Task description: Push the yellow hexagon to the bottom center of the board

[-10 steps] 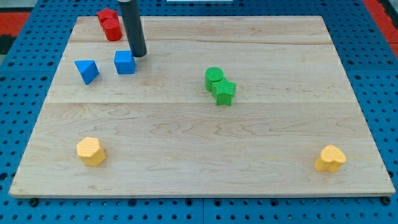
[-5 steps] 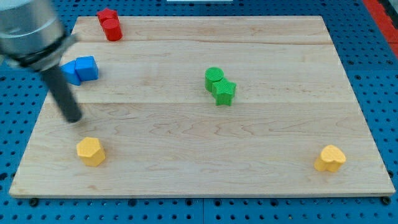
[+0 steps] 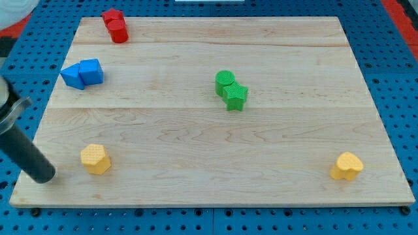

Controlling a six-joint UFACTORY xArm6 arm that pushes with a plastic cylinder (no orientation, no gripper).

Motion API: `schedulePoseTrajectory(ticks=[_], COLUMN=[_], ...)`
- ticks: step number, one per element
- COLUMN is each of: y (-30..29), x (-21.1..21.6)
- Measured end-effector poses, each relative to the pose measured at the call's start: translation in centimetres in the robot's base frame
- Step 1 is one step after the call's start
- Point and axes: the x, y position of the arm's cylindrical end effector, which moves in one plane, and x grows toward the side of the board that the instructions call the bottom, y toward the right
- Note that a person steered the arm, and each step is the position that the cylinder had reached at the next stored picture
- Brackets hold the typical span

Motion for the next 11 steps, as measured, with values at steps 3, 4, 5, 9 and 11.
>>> schedulePoseTrajectory(ticks=[3,4,5,9,11], y=[7.9,11.5,13.5,19.0,19.9], x=[-1.0,-1.2,-3.2,-7.6,-5.4])
